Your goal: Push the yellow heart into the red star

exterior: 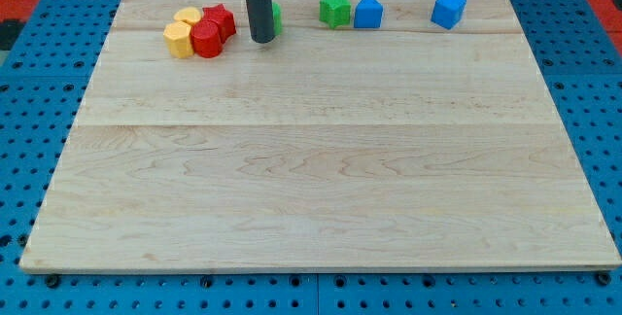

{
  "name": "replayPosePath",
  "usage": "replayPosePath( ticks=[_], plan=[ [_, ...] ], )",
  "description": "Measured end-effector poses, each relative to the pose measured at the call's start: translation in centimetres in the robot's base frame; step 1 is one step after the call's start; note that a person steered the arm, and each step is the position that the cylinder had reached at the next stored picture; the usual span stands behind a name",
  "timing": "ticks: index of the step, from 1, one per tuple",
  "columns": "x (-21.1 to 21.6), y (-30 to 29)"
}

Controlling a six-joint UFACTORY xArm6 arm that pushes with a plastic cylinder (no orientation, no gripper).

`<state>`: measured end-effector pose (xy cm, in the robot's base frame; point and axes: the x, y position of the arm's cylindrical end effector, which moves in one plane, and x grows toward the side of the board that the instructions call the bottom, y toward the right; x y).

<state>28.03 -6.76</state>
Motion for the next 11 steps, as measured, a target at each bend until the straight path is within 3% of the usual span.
replayPosePath(
  ticks=[1,2,3,7,9,10,11],
  plan=[
    [-2.5,0.2],
    [-0.6,0.1],
    [2.5,-4.1],
    [-2.3,-7.2],
    [-1.9,-16.1],
    [-0.7,-14.9],
    [0.1,-18.8]
  ],
)
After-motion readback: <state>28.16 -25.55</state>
